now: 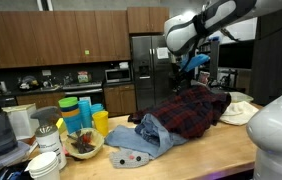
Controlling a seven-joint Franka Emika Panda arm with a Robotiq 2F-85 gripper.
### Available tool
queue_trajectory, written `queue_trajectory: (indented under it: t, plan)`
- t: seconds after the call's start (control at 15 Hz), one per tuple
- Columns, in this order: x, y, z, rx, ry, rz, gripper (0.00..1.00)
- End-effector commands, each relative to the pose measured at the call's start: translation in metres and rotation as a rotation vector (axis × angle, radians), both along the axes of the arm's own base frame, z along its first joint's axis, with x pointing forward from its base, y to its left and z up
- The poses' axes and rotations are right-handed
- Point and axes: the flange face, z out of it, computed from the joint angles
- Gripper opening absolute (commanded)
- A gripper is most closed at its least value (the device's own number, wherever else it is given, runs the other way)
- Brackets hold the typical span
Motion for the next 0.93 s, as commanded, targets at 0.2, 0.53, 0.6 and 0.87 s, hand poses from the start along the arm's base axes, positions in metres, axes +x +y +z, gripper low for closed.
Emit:
queue_trajectory:
  t: [0.2,0.53,0.6,0.87]
  plan:
    - [-0.04,0.043,0.042,0.304,-0.008,-0.07,1.0]
    - [-0.056,0.058,0.057,0.387,-0.04,-0.086,1.0]
    - [-0.057,0.062,0.059,0.393,-0.048,-0.084,1.0]
    - [-0.051,0.085,0.054,0.395,-0.079,-0.065,1.0]
